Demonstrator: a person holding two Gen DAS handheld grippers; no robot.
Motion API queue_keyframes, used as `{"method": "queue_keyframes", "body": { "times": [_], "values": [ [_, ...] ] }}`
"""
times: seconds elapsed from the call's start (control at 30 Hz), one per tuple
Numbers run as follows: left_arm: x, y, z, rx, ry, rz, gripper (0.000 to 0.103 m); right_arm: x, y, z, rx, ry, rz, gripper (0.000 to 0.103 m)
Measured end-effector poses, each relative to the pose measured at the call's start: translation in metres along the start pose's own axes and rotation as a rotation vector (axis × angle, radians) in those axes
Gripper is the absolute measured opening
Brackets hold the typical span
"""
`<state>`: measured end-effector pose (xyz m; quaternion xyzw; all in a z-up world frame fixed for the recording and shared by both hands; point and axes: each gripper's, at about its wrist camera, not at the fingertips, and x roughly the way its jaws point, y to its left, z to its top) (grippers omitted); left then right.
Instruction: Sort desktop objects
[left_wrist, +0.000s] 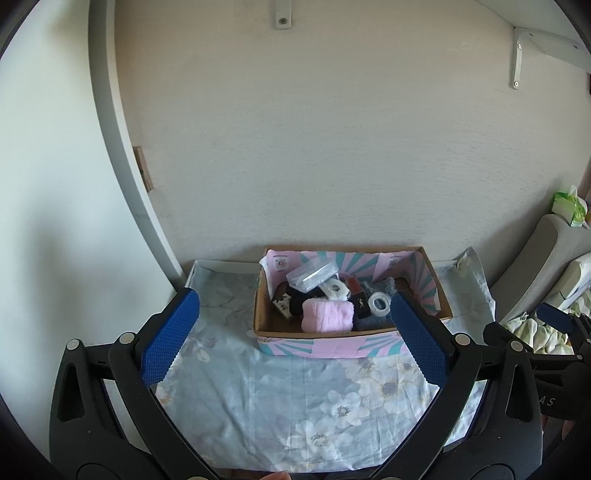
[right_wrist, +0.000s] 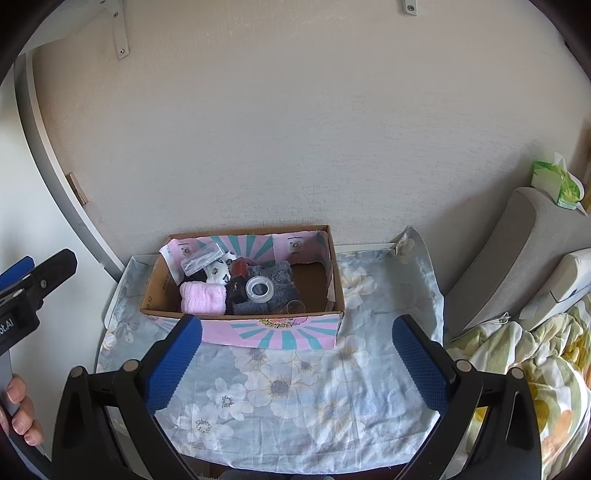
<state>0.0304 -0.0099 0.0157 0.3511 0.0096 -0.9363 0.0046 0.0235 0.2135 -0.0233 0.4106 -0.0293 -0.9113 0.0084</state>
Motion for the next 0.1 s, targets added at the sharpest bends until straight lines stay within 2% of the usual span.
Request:
{"method": "queue_keyframes", "body": {
  "times": [0.1],
  "values": [
    [-0.0001,0.0026,-0.0020,-0.007,0.000,-0.010,0.103,-0.0006,0.0022,-0.0007,-0.003,-0.004,-0.003,0.103]
  ]
}}
